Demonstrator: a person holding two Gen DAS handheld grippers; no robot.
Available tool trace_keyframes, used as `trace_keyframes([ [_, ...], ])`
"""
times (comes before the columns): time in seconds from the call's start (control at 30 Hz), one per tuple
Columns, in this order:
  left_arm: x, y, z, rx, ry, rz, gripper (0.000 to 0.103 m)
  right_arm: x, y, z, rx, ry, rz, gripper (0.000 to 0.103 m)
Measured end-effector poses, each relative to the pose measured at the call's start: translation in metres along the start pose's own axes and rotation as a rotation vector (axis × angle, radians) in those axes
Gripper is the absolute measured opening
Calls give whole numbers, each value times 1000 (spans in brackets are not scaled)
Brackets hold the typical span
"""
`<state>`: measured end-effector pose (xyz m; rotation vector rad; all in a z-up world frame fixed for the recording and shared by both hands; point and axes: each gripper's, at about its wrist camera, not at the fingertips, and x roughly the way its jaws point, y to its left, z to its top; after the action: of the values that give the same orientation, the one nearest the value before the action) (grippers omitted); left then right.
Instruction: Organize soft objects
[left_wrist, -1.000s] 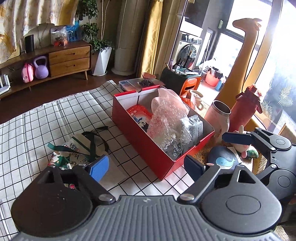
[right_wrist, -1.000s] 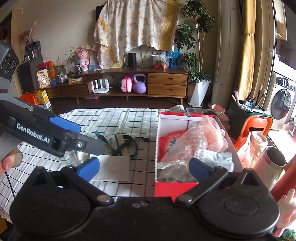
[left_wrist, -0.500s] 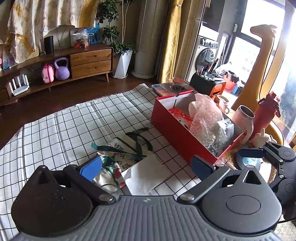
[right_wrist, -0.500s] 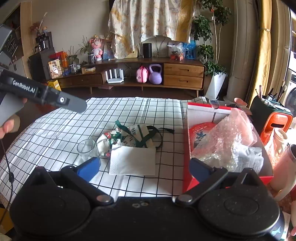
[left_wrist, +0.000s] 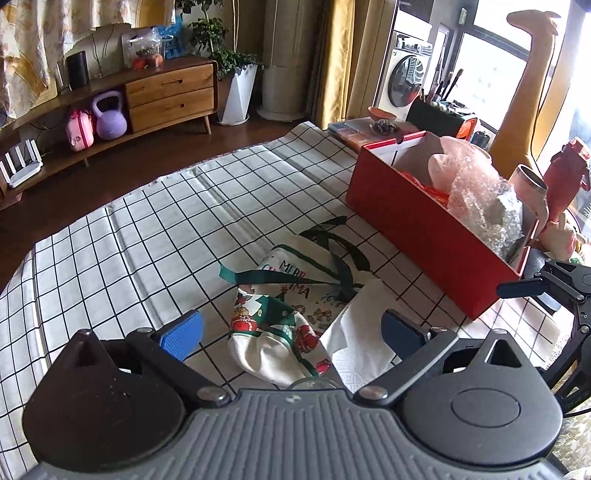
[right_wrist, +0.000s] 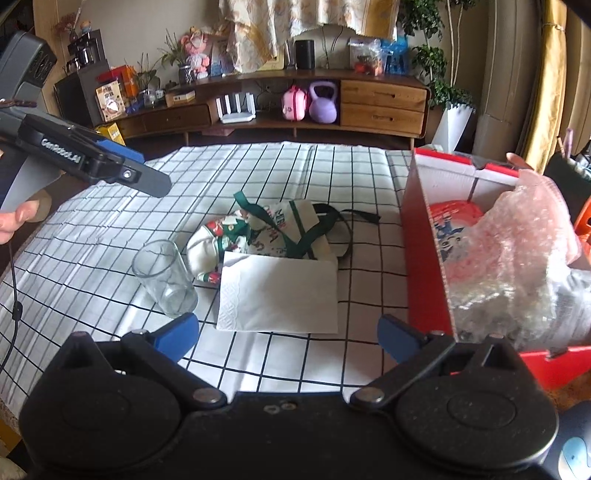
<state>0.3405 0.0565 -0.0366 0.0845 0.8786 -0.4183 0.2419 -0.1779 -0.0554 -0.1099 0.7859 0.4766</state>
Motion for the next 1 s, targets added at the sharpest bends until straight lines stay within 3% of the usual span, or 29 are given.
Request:
trace_keyframes([
  [0.2,54,18,-1,33,56,41,103,43,2,4,-44,51,-10,103],
  [0.53,120,38,4,17,120,-23,103,110,3,11,-91,111,20,103],
  [0.77,142,31,-1,31,152,-112,102,141,0,12,-75,143,19,103],
  [1.0,150,24,-2,68,152,-126,102,148,0,11,-78,138,6,101],
])
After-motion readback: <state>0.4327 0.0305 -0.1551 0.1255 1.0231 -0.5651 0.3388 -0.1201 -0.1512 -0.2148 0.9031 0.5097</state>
